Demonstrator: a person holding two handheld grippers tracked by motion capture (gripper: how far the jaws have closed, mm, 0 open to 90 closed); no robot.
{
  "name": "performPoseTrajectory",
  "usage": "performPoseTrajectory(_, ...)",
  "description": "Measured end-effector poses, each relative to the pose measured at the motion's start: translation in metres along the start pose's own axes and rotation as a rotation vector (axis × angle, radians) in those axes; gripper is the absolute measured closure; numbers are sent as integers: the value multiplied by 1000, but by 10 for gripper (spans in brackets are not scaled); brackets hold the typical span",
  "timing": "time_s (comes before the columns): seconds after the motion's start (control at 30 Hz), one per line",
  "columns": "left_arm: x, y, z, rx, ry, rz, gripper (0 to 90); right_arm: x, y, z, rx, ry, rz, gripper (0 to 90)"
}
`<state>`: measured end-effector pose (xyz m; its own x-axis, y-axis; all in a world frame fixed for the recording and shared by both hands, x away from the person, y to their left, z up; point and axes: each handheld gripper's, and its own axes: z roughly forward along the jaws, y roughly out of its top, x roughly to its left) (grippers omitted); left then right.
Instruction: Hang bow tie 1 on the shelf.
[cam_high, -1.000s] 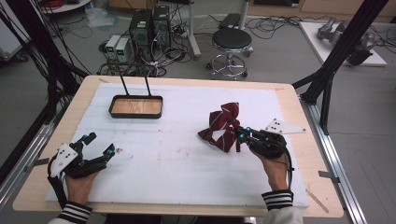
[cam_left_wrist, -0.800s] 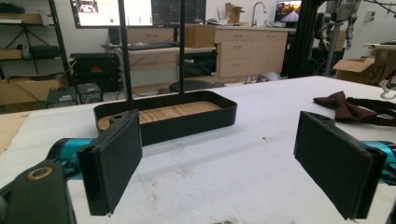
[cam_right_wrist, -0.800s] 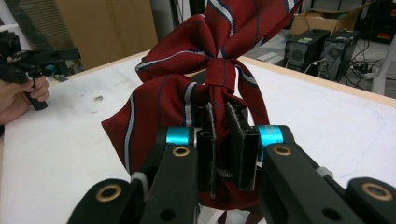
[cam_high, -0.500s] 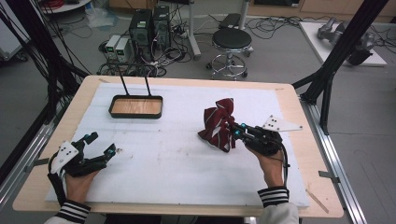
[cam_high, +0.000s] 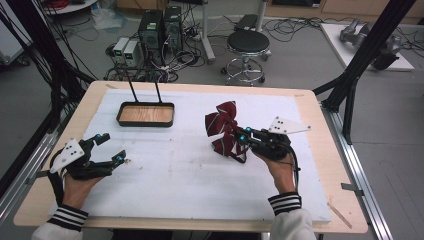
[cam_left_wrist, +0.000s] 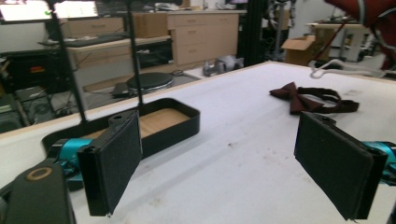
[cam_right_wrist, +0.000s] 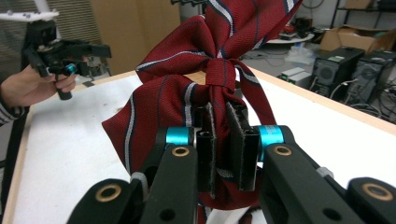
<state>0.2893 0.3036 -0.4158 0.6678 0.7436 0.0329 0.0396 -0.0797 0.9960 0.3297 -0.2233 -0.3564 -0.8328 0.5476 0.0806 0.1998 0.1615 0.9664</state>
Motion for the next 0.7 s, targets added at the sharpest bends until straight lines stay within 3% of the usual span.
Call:
performPoseTrajectory(0.1,0,10,7,14,-42,7,155,2,4,5,4,23,-17,825)
performPoseTrajectory(0.2,0,22,15,22,-109,7,155,4,6,8,8,39,-24,825)
performPoseTrajectory(0.3,-2,31,24,2,-208,-1,156,8,9,16,25,64,-45,823)
performPoseTrajectory(0.4,-6,39,32,8,-258,12,156,10,9,19,35,72,-53,823)
performPoseTrajectory(0.7,-14,60,55,13,-326,28,156,17,9,36,69,117,-82,825)
